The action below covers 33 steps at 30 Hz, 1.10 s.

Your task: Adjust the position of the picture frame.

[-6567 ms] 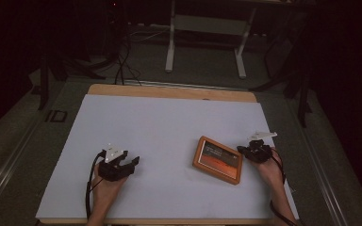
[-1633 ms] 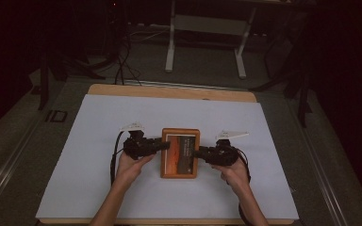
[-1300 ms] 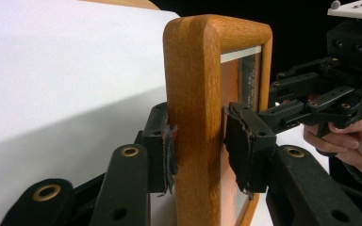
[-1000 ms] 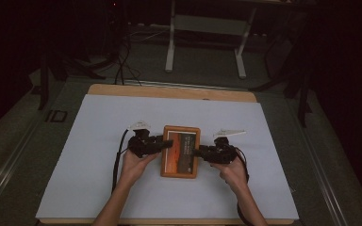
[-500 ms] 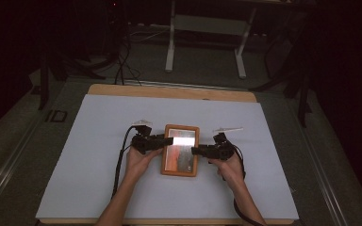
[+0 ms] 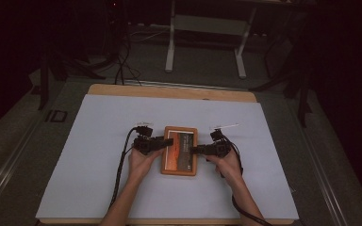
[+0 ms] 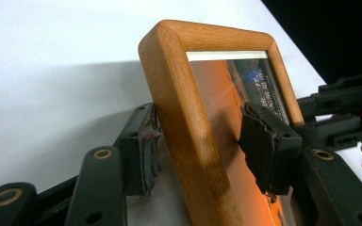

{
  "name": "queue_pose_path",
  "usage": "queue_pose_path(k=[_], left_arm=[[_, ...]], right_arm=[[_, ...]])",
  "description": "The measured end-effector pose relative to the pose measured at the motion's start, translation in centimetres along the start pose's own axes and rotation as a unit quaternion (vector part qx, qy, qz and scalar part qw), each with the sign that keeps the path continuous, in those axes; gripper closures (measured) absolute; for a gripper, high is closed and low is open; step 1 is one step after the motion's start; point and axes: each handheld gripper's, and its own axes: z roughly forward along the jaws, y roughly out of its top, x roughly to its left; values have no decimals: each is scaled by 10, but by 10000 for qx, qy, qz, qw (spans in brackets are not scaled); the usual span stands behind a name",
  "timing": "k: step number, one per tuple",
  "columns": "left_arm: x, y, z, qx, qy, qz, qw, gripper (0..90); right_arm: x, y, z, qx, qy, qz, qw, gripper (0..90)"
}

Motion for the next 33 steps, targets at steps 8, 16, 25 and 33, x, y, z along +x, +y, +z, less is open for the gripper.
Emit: queue_pose_path(k=[8, 16, 25, 33], left_arm=[[-1, 0, -2, 33, 145, 188, 9997, 382], [-13, -8, -18, -264, 354, 359, 9984, 375], [-22, -10, -38, -399, 584, 608, 9956, 369], [-26, -14, -54, -461, 756, 748, 9933, 369]], right_arm=[[-1, 0, -4, -4, -145, -116, 9998, 516], [3, -5, -18, -180, -396, -350, 9984, 497], [19, -6, -29, -317, -711, -764, 9940, 418], [38, -1, -32, -403, -1183, -1176, 9852, 249]])
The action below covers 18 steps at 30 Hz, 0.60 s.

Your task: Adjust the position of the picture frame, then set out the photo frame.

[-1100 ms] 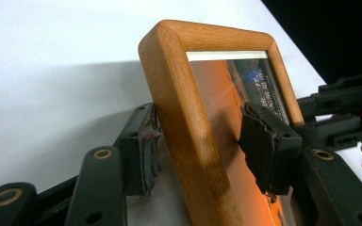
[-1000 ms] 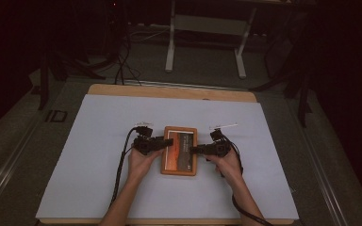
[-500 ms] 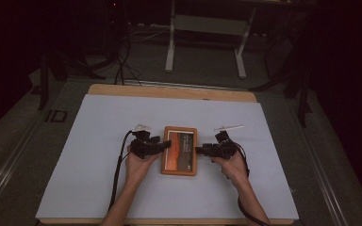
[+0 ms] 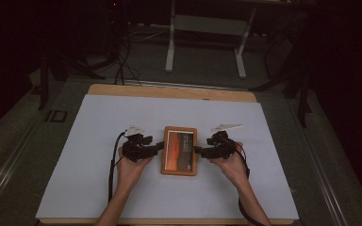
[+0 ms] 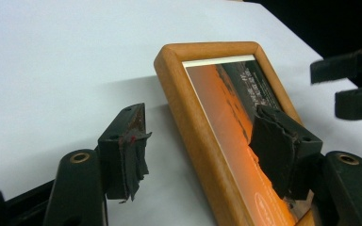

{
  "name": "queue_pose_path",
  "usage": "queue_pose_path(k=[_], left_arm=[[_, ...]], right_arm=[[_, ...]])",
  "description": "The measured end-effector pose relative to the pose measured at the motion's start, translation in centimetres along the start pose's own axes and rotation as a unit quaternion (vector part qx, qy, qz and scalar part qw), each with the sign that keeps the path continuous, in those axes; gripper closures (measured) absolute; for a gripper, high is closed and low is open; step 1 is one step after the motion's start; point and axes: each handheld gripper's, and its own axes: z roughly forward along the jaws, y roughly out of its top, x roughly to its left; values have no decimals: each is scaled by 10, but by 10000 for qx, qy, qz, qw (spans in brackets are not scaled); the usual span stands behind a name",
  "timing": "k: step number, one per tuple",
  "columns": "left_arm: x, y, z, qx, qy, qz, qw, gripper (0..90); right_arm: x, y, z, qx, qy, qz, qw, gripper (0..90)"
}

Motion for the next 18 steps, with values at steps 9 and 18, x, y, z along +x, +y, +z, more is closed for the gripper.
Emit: queue_pose_path(k=[9, 18], left_arm=[[-10, 2, -15, -137, -88, 49, 9999, 371], [-21, -4, -26, -98, 57, 446, 9989, 370]], right_arm=[[12, 4, 3, 139, -132, -368, 9991, 139], [13, 13, 6, 57, -489, -512, 9975, 308]])
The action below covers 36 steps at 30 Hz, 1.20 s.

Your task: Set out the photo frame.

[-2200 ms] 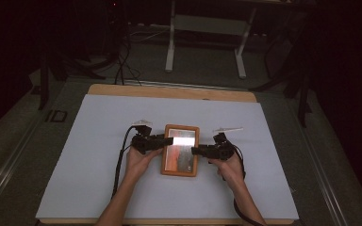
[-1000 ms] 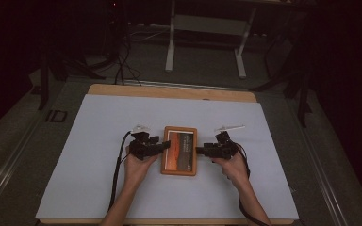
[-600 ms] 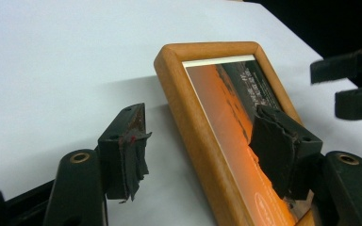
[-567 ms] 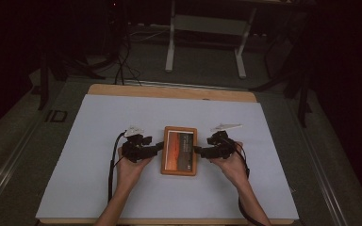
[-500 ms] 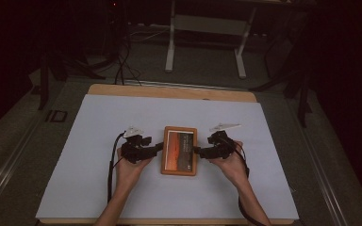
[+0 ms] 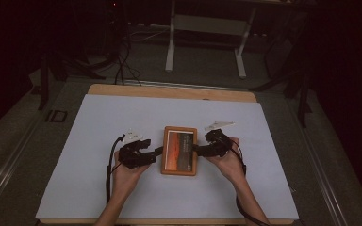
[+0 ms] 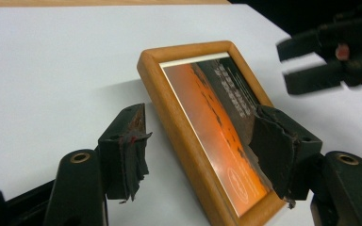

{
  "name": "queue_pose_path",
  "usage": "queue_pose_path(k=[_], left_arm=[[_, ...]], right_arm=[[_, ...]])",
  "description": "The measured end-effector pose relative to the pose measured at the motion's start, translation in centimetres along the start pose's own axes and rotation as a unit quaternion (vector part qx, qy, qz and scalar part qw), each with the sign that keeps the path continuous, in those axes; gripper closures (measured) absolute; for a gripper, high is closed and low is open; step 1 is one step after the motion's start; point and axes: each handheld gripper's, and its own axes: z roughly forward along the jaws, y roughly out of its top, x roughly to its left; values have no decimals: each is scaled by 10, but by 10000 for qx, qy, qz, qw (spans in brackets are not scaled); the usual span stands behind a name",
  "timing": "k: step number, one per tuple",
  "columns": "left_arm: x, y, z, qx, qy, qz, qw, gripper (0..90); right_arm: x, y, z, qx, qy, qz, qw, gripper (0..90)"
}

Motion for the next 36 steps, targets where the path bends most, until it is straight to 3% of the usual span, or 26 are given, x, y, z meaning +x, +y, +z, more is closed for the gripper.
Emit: queue_pose_path(k=[2, 3, 5, 7, 10, 18, 23, 28, 36], left_arm=[[-3, -1, -3, 27, 31, 104, 9999, 370], [-4, -1, -5, 31, 34, 162, 9999, 370], [-5, -1, -6, 11, 34, 157, 9999, 370], [-7, 0, -10, -103, 4, 117, 9999, 372], [-8, 1, -12, -121, -23, 121, 9999, 372], [-8, 0, -13, -96, -1, 120, 9999, 371], [-5, 2, -15, -174, -345, -253, 9989, 378], [-5, 2, -14, -136, -300, -203, 9992, 378], [-6, 1, -14, -121, -213, -113, 9996, 378]], right_arm=[[-1, 1, 1, -52, 4, -12, 10000, 349], [-2, 3, 2, -100, 87, -62, 9999, 490], [-3, 6, 4, -155, 208, -130, 9996, 634], [-3, 8, 5, -224, 247, -133, 9994, 755], [-4, 12, 7, -298, 105, -150, 9994, 900], [-3, 23, 18, -232, -59, -395, 9989, 900], [-5, 17, 31, -405, -267, -257, 9985, 900], [-7, 14, 37, -574, -294, -51, 9979, 900], [-5, 19, 44, -472, -285, -112, 9984, 900]])
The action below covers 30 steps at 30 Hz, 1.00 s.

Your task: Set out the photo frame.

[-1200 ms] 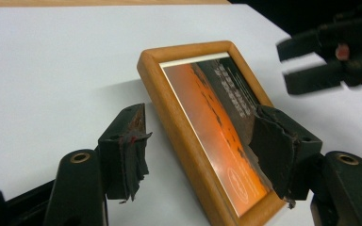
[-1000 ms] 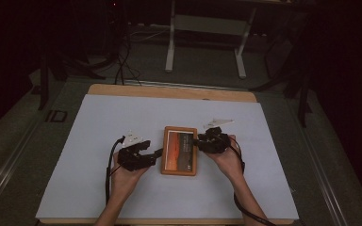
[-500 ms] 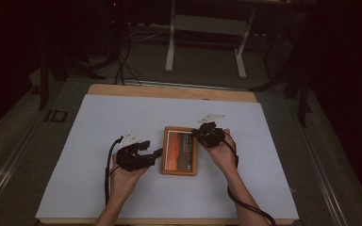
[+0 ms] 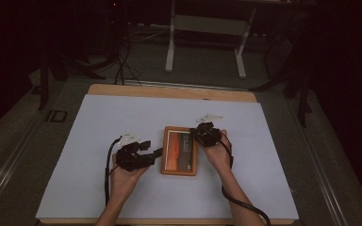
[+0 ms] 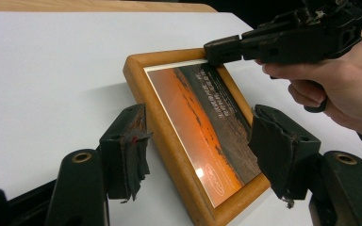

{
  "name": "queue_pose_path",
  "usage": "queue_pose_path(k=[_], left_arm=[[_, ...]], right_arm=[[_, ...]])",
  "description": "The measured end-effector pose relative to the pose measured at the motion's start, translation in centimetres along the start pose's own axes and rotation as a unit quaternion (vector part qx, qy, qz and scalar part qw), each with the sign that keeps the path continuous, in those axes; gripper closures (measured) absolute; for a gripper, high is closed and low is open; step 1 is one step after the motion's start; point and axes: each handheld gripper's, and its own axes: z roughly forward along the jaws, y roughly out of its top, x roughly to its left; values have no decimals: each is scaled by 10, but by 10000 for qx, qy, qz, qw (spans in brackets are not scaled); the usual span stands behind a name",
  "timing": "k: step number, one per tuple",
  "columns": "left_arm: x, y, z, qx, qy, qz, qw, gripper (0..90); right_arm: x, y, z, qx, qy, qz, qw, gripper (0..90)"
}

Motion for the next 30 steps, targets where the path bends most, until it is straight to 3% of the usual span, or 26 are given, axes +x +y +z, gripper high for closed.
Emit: queue_pose_path(k=[7, 22, 30], left_arm=[[0, 1, -3, -52, 37, -3, 10000, 377], [-3, 3, -5, -30, 3, 36, 10000, 379], [-7, 3, -4, 4, -11, 62, 10000, 382]], right_arm=[[-2, -2, 1, 121, -138, 97, 9998, 900], [-20, -16, 9, 413, -257, 497, 9976, 900], [-25, -19, 11, 461, -200, 642, 9967, 900]])
